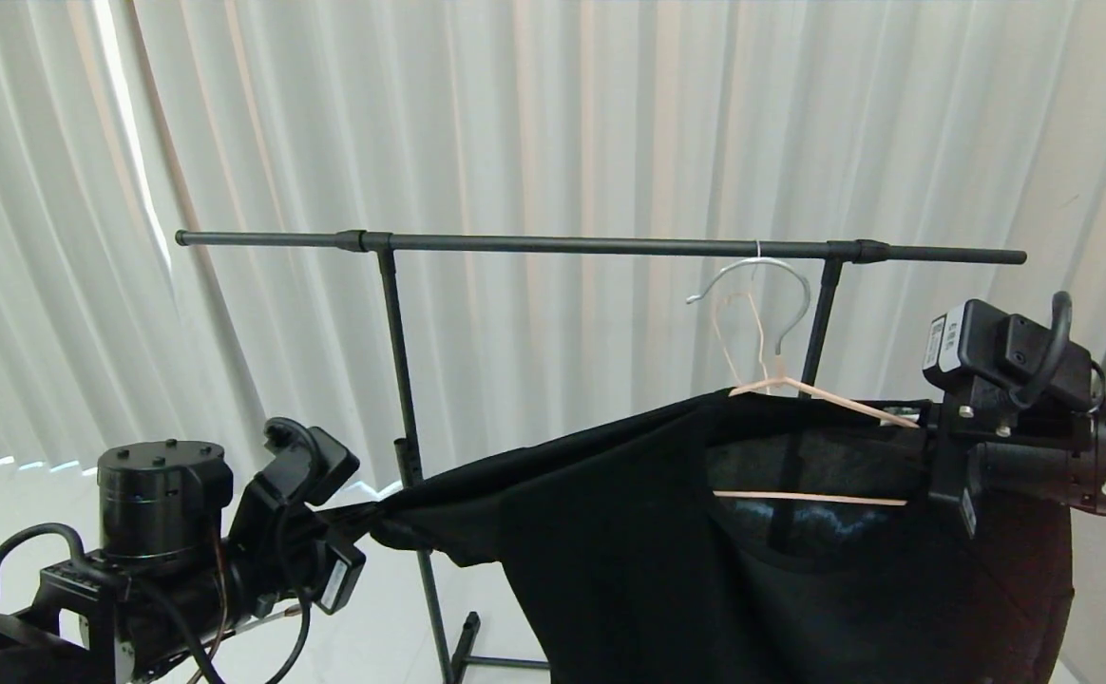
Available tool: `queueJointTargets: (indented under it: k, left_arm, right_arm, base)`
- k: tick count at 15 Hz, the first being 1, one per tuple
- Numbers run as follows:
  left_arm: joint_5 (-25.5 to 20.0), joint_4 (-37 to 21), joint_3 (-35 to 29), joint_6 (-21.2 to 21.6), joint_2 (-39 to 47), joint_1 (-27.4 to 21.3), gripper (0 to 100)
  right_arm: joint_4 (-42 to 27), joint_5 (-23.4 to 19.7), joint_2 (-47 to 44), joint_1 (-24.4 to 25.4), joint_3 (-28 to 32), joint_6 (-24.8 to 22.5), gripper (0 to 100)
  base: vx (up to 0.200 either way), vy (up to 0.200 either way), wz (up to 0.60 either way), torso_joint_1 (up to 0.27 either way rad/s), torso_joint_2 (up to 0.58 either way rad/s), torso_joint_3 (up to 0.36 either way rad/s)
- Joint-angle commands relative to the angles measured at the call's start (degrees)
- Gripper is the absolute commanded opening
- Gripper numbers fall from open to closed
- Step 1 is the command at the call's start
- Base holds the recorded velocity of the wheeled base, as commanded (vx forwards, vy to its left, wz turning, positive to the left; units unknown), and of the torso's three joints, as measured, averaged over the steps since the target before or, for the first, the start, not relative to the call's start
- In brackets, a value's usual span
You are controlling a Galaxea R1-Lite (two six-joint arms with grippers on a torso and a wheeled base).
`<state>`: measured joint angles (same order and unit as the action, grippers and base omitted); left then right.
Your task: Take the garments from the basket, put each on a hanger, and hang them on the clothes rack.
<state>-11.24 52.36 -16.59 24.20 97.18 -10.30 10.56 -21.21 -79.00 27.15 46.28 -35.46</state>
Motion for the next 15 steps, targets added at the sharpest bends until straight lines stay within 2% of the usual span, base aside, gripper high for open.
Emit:
queueJointTargets:
  k: [1, 2, 4, 5, 7, 9, 10, 13, 15]
  left_arm:
    - [0.1, 0.6, 0.7, 0.0, -0.2, 0.8, 0]
    - [0.1, 2.4, 1.2, -0.2, -0.3, 0.2, 100]
    - [0.1, 4.5, 1.6, -0.6, -0.3, 0.1, 100]
    - [0.1, 6.2, 1.5, -2.8, -0.5, 0.1, 100]
    - [0.2, 10.2, 1.4, -10.1, -1.6, 0.0, 100]
    - [0.8, 13.6, 1.5, -12.5, -1.5, 0.8, 100]
    - [4.1, 15.0, 1.6, -12.4, -1.4, 2.3, 100]
    - [17.2, 15.2, 1.6, -12.4, -1.2, 2.6, 100]
    - [23.6, 15.2, 1.3, -12.4, -0.6, 2.7, 100]
  right_arm:
    - [0.1, 0.0, 0.1, 0.0, 0.0, 0.1, 0]
    - [0.1, 0.0, 0.1, 0.0, 0.0, 0.3, 0]
    - [0.1, 0.1, 0.1, 0.0, -0.1, 0.2, 0]
    - [0.1, 0.8, 0.1, 0.0, -0.1, 0.4, 0]
    - [0.1, 3.6, 0.2, -0.3, -0.1, 3.4, 0]
    - [-0.1, 6.8, 0.7, -0.4, -0.1, 7.7, 0]
    - [-0.8, 10.7, 0.8, -0.6, -0.1, 10.3, 0]
    - [-5.7, 19.5, 0.4, -0.6, 0.0, 15.6, 0]
    - [-8.9, 25.6, 0.5, -0.6, 0.0, 20.4, 0]
  base:
    - [0.000, 0.000, 0.00, 0.000, 0.00, 0.000]
    - [0.000, 0.000, 0.00, 0.000, 0.00, 0.000]
    - [0.000, 0.000, 0.00, 0.000, 0.00, 0.000]
    - [0.000, 0.000, 0.00, 0.000, 0.00, 0.000]
    - [0.000, 0.000, 0.00, 0.000, 0.00, 0.000]
    - [0.000, 0.000, 0.00, 0.000, 0.00, 0.000]
    - [0.000, 0.000, 0.00, 0.000, 0.00, 0.000]
    - [0.000, 0.000, 0.00, 0.000, 0.00, 0.000]
    - [0.000, 0.000, 0.00, 0.000, 0.00, 0.000]
